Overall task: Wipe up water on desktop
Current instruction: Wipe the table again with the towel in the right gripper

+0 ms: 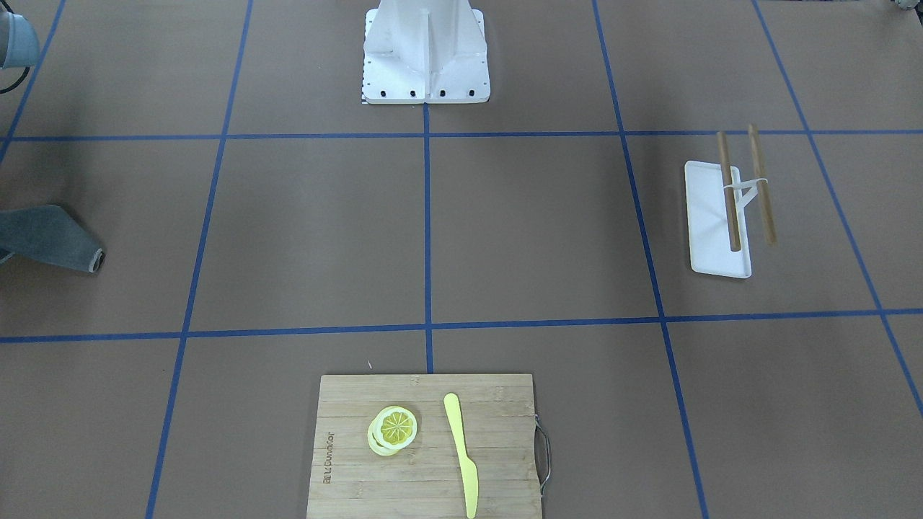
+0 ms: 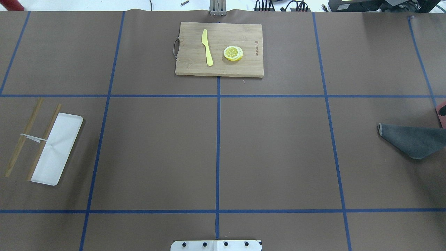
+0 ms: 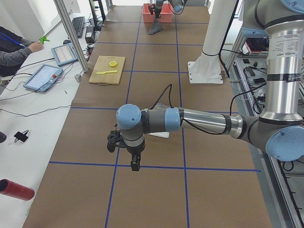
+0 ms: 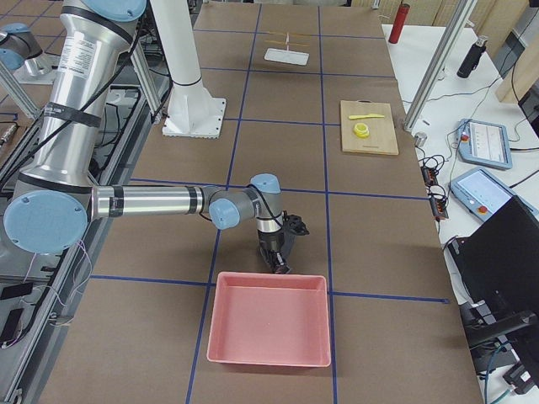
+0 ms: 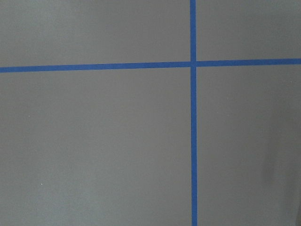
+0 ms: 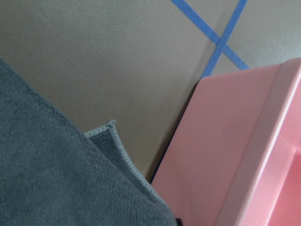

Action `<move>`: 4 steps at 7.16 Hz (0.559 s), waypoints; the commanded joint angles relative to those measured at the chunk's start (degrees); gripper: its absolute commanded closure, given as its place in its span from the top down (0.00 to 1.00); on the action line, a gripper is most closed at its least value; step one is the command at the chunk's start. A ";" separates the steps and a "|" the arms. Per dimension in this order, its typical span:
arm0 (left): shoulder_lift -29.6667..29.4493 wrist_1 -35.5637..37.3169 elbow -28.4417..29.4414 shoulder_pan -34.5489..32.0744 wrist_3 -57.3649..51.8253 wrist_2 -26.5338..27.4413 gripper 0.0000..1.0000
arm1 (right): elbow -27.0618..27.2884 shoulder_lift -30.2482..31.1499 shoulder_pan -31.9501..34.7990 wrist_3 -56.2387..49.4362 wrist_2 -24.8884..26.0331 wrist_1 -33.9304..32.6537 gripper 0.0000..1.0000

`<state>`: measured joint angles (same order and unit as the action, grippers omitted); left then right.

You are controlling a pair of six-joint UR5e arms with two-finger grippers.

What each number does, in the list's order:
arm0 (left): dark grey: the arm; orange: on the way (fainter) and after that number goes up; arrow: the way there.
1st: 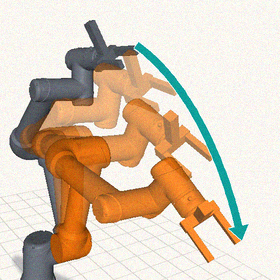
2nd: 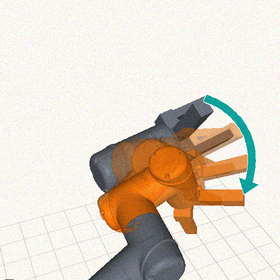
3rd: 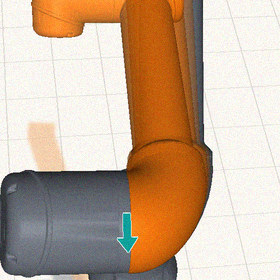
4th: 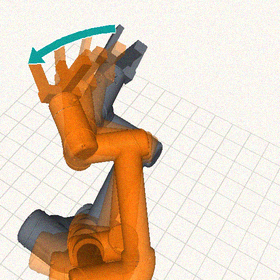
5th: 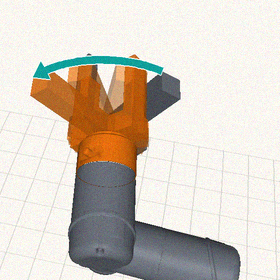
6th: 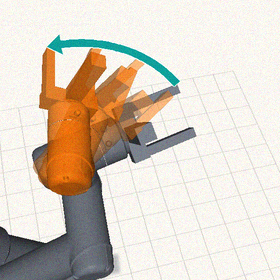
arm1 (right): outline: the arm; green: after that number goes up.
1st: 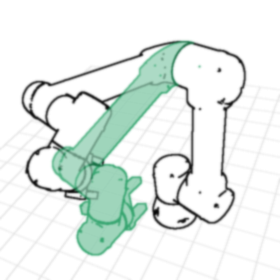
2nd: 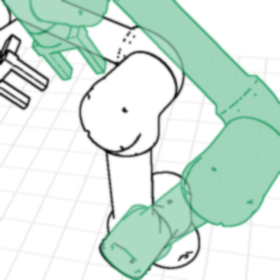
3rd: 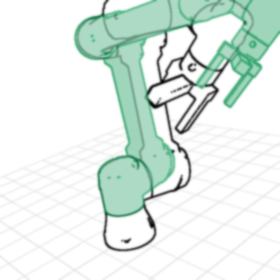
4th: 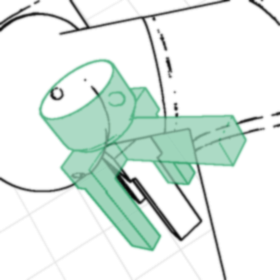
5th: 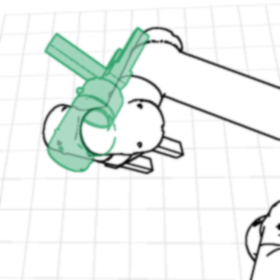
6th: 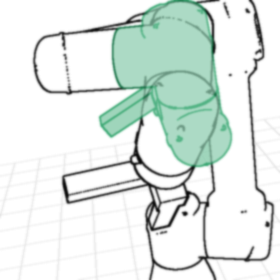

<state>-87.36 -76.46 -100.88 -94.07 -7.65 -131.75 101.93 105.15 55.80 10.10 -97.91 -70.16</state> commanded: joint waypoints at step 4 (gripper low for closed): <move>0.00 0.00 0.07 0.02 0.00 -0.09 0.99 | 0.98 -11.09 -5.40 16.36 -10.35 0.90 0.00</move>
<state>-87.36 -76.46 -100.89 -94.04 -7.65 -131.78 101.73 96.70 54.28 18.38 -105.75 -69.65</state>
